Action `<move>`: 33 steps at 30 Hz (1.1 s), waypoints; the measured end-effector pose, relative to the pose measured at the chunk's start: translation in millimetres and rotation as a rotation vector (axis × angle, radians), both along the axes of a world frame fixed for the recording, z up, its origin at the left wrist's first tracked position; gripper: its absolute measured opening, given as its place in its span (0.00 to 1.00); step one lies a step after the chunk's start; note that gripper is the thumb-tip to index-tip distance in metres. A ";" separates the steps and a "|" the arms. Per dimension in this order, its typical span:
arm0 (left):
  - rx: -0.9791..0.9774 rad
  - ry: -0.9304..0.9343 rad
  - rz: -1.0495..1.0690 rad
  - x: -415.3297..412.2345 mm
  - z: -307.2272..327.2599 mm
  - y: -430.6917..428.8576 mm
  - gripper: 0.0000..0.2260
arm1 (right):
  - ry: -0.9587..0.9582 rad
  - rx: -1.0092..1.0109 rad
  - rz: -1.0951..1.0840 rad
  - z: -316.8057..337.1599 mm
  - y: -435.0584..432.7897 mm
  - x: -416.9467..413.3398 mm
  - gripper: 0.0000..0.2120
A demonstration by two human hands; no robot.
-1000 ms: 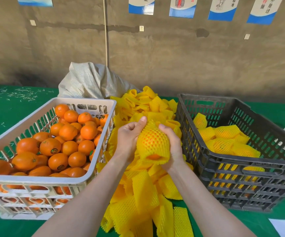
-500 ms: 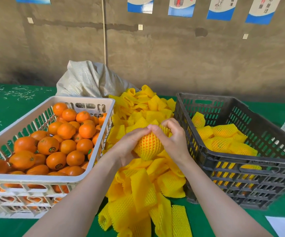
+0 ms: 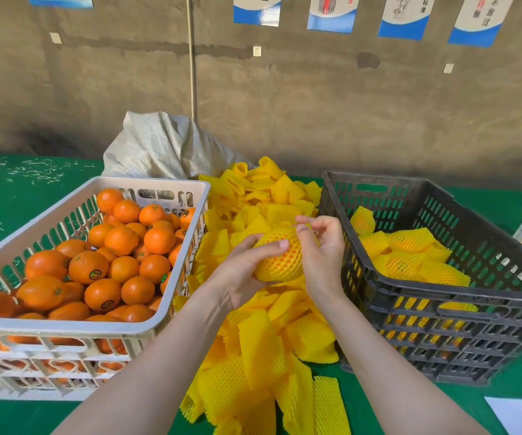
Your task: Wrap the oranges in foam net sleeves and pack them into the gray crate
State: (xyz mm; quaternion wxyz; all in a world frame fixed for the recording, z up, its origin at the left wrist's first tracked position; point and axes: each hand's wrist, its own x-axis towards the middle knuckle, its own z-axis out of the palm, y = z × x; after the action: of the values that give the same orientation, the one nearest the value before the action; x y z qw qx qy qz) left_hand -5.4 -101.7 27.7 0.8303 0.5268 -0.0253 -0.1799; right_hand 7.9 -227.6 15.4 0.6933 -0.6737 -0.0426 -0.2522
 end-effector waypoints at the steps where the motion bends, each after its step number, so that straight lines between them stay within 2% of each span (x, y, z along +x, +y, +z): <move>1: -0.004 -0.028 0.020 0.8 0.4 0.8 0.28 | 0.061 0.108 0.060 1.4 -1.7 -1.2 0.03; 4: 0.017 -0.100 0.100 4.0 1.4 5.6 0.31 | 0.277 0.498 0.295 -3.2 -10.2 -7.4 0.27; 5: 0.024 -0.126 0.131 4.0 2.1 6.3 0.32 | 0.316 0.563 0.379 -6.3 -10.6 -12.6 0.31; 8: 0.053 -0.206 0.207 2.3 2.0 0.6 0.33 | 0.375 0.623 0.562 -15.0 -0.8 -26.1 0.26; 11: 0.330 -0.443 0.337 -2.3 2.1 -11.5 0.30 | 0.374 0.642 0.588 -7.0 8.1 -25.4 0.29; 14: 0.547 -0.684 0.366 -3.1 0.8 -19.6 0.32 | 0.332 0.679 0.537 5.1 6.6 -19.1 0.33; 17: 0.486 -0.713 0.202 3.6 -0.7 -19.3 0.35 | 0.290 0.584 0.415 14.5 -8.9 -12.0 0.35; 19: 0.375 -0.620 0.171 10.4 -1.9 -24.5 0.33 | 0.316 0.459 0.351 21.4 -24.6 -5.4 0.35; 22: 0.205 -0.400 0.270 21.8 -0.4 -46.2 0.24 | 0.355 0.331 0.336 29.9 -50.4 5.0 0.35; 24: 0.185 -0.351 0.277 28.9 4.6 -66.2 0.18 | 0.319 0.305 0.335 37.6 -70.0 13.8 0.35; 26: 0.202 -0.356 0.242 35.4 12.4 -89.1 0.14 | 0.257 0.323 0.354 46.6 -94.7 26.3 0.29; 29: 0.329 -0.433 0.183 50.2 22.7 -127.8 0.16 | 0.201 0.398 0.326 54.9 -139.7 55.2 0.18; 31: 0.548 -0.554 0.155 64.8 25.6 -152.9 0.17 | 0.233 0.358 0.197 54.6 -170.9 81.1 0.19; 33: 0.903 -0.757 0.054 81.5 21.6 -174.8 0.15 | 0.318 0.182 0.052 48.8 -200.4 109.3 0.25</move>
State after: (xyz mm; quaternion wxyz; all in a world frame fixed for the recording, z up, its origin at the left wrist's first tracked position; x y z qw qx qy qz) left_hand 76.1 -276.5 49.3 0.4615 0.8561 -0.2273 0.0488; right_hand 117.3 -428.0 64.2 0.7557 -0.6382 0.0733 -0.1274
